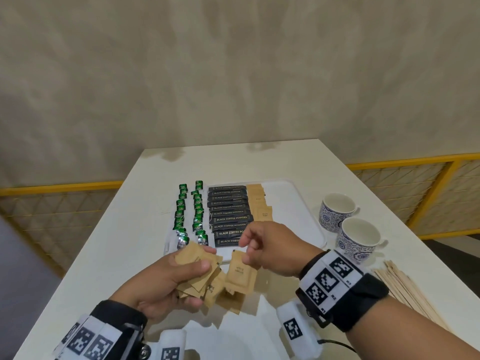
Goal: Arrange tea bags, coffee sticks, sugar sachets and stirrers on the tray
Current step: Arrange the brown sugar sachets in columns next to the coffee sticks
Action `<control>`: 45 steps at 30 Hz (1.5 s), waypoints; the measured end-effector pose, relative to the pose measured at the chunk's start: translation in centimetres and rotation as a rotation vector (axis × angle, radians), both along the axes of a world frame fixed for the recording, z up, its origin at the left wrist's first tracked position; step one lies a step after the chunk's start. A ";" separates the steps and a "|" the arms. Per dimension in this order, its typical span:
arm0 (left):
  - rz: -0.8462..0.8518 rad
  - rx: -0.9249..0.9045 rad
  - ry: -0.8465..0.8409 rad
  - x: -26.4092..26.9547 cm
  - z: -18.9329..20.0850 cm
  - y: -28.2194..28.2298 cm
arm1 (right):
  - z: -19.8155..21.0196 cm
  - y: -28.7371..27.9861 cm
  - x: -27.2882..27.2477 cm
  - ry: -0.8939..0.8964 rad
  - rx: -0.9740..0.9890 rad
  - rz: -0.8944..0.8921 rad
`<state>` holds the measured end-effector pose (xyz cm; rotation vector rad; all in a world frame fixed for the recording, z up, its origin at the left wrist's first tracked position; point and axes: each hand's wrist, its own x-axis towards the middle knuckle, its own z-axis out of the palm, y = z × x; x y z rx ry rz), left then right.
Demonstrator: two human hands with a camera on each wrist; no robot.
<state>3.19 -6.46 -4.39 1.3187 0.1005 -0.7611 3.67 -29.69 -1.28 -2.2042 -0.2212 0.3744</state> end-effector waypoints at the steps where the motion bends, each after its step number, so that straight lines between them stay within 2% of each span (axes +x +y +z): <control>1: -0.052 -0.014 -0.012 -0.2 0.2 -0.1 | 0.4 0.4 -0.1 -0.078 -0.086 0.044; 3: -0.108 -0.012 -0.058 -0.4 0.5 -0.1 | 1.3 1.1 0.0 -0.210 -0.167 0.051; 7: -0.055 -0.064 -0.129 -0.2 1.4 1.1 | 2.7 1.4 0.6 -0.374 -0.154 -0.051; 10: -0.079 -0.145 -0.151 -0.1 1.9 2.0 | 3.2 2.7 0.5 -0.367 -0.064 0.007; 14: -0.129 -0.103 -0.178 -0.4 1.7 1.7 | 2.4 4.4 0.4 -0.278 0.080 0.023; 15: -0.107 -0.076 -0.175 -0.4 1.6 1.7 | 2.1 4.3 0.6 -0.253 0.020 0.009; 19: 0.006 -0.030 -0.136 -0.5 0.8 2.7 | 0.1 4.3 0.3 -0.093 -0.640 0.207; 22: 0.035 0.002 -0.134 -0.4 0.7 2.8 | -1.7 5.5 -0.8 -0.015 -0.777 0.217; 25: 0.039 0.010 -0.127 -0.2 0.7 2.2 | -2.8 5.6 -0.4 0.043 -0.701 0.159; 29: 0.074 -0.018 -0.100 0.5 0.4 0.8 | -2.7 4.0 0.2 0.216 -0.619 0.232; 31: 0.112 -0.049 -0.081 1.0 0.3 0.3 | -1.8 2.4 0.7 0.253 -0.542 0.208; 33: 0.124 -0.052 -0.075 1.5 0.1 -0.2 | -1.0 0.1 2.0 0.229 -0.456 0.067; 35: 0.127 -0.039 -0.075 2.0 -0.1 -0.8 | -0.7 -2.3 4.3 0.200 -0.386 -0.151; 37: 0.126 -0.031 -0.072 2.5 -0.1 -1.3 | -0.8 -4.1 6.7 0.195 -0.412 -0.277; 40: 0.070 -0.025 -0.058 3.0 -0.1 -2.1 | -1.7 -5.5 9.5 0.240 -0.312 -0.398; 45: -0.014 0.042 -0.061 3.4 0.1 -2.7 | -2.0 -4.8 11.3 0.514 -0.303 -0.437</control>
